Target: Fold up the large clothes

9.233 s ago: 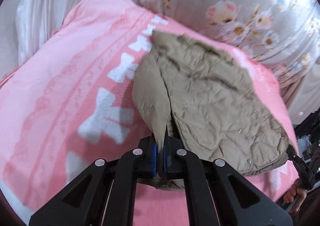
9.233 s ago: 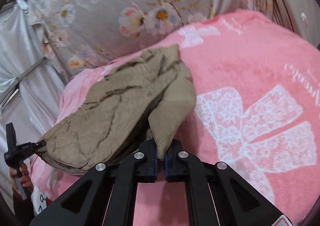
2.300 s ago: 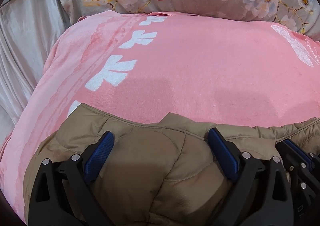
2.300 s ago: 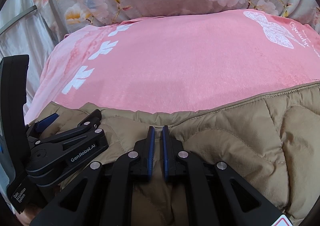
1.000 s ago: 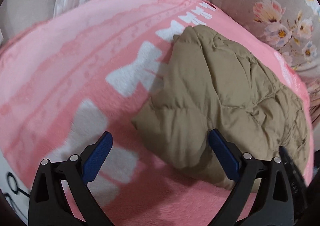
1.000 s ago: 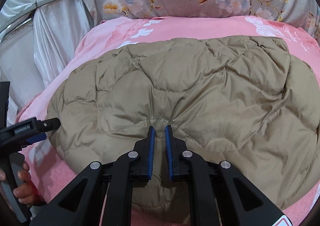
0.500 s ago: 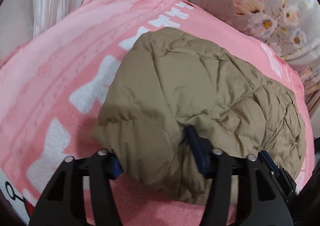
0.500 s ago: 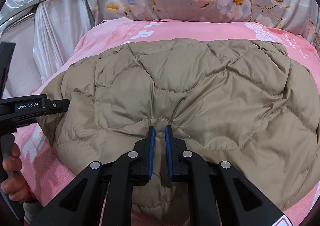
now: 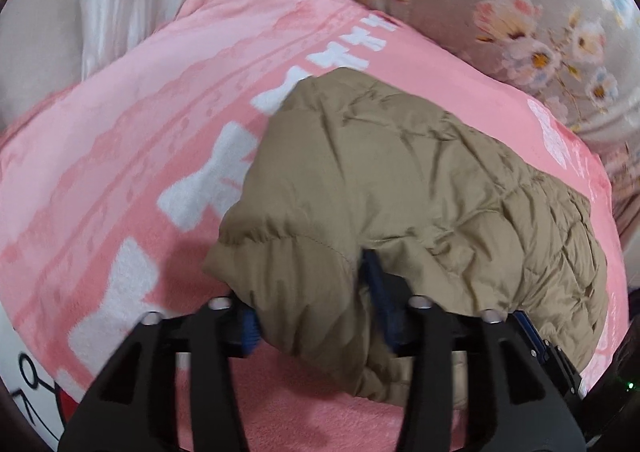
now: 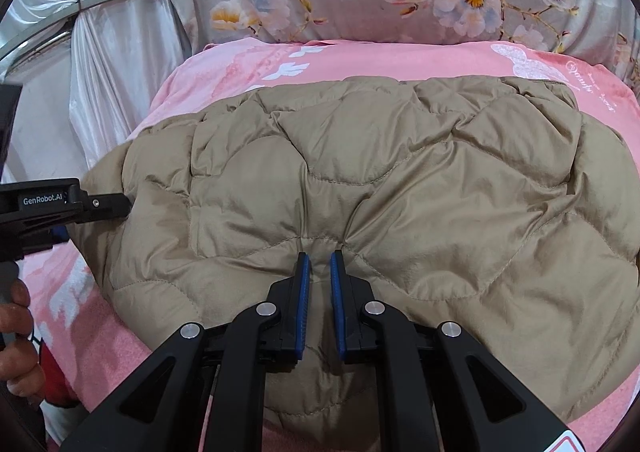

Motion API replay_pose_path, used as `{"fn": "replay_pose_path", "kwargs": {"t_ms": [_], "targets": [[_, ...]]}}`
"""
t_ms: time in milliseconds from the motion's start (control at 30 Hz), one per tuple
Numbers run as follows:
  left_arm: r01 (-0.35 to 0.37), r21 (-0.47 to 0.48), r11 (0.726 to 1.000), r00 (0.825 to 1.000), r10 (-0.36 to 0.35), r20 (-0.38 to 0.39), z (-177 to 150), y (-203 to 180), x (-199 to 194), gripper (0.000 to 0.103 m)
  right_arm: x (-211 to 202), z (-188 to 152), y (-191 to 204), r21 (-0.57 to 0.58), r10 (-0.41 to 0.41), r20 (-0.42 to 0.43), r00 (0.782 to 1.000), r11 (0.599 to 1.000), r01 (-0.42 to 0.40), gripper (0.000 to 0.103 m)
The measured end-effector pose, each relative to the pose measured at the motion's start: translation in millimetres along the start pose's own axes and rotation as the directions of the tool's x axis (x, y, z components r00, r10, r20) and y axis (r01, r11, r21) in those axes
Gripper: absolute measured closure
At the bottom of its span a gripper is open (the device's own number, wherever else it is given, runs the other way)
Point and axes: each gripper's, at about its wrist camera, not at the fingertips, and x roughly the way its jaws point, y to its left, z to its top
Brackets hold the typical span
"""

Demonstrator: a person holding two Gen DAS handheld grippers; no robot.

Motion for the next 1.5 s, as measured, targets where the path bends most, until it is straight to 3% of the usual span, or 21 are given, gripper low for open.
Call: {"fn": "replay_pose_path", "kwargs": {"t_ms": [100, 200, 300, 367, 433, 467, 567, 633, 700, 867, 1000, 1200, 1367, 1433, 1500], "targets": [[0.000, -0.082, 0.997, 1.000, 0.000, -0.008, -3.5, 22.3, 3.3, 0.031, 0.5, 0.2, -0.6, 0.004, 0.002, 0.001, 1.000, 1.000, -0.002, 0.093], [0.066, -0.155, 0.986, 0.997, -0.069, -0.016, -5.3, 39.6, 9.6, 0.024, 0.4, -0.1, -1.6, 0.004, 0.003, 0.002, 1.000, 1.000, -0.003, 0.093], [0.170, -0.232, 0.958, 0.981, -0.186, -0.049, -6.6, 46.7, 28.5, 0.019, 0.1, -0.4, -1.9, 0.006, 0.005, 0.003, 1.000, 1.000, -0.005, 0.093], [0.193, -0.268, 0.944, 0.977, -0.211, -0.038, -7.4, 48.4, 34.3, 0.014, -0.7, -0.2, -3.0, 0.010, 0.009, 0.003, 1.000, 1.000, -0.009, 0.093], [0.208, -0.253, 0.945, 0.975, -0.221, -0.026, -3.8, 42.8, 33.9, 0.021, -2.2, 0.5, -4.2, 0.019, 0.017, 0.004, 1.000, 1.000, -0.018, 0.093], [0.239, -0.239, 0.941, 0.967, -0.254, -0.032, -2.0, 38.5, 33.6, 0.045, -4.1, 1.5, -4.6, 0.030, 0.023, 0.002, 1.000, 0.999, -0.023, 0.093], [0.223, -0.186, 0.957, 0.972, -0.233, -0.029, 4.9, 25.3, 21.5, 0.069, -16.2, 4.0, -11.7, 0.090, 0.045, -0.012, 0.999, 0.995, -0.043, 0.093], [0.223, -0.137, 0.965, 0.974, -0.226, -0.005, 7.4, 20.3, 6.5, 0.077, -28.7, 5.2, -14.0, 0.118, 0.061, -0.021, 0.998, 0.991, -0.059, 0.093], [0.246, -0.112, 0.963, 0.969, -0.246, 0.016, 10.6, 15.6, -10.0, 0.083, -40.9, 6.1, -10.3, 0.102, 0.069, -0.037, 0.997, 0.993, -0.065, 0.100], [0.312, -0.021, 0.950, 0.947, -0.310, 0.080, 19.8, -0.8, -53.2, 0.087, -38.6, -0.9, -1.8, 0.088, 0.116, -0.113, 0.987, 0.990, -0.107, 0.102], [0.315, 0.084, 0.945, 0.937, -0.324, 0.129, 18.9, -27.3, -87.3, 0.088, -10.6, -0.4, -1.7, 0.164, 0.198, -0.150, 0.969, 0.971, -0.173, 0.102], [0.300, 0.249, 0.921, 0.923, -0.347, 0.170, 11.8, -77.8, -111.7, 0.088, 30.2, 12.0, 6.2, 0.220, 0.287, -0.168, 0.943, 0.943, -0.248, 0.103], [0.312, 0.346, 0.885, 0.913, -0.380, 0.147, 7.8, -124.5, -113.2, 0.088, 27.7, 15.9, -2.8, 0.310, 0.351, -0.166, 0.921, 0.906, -0.289, 0.103], [0.305, 0.383, 0.872, 0.914, -0.381, 0.139, 5.7, -142.7, -112.5, 0.088, 6.7, 13.4, -15.4, 0.342, 0.347, -0.152, 0.925, 0.897, -0.280, 0.103], [0.295, 0.413, 0.862, 0.919, -0.374, 0.125, 3.0, -157.9, -108.3, 0.088, -18.4, 9.8, -28.1, 0.334, 0.285, -0.139, 0.948, 0.915, -0.226, 0.103]]}}
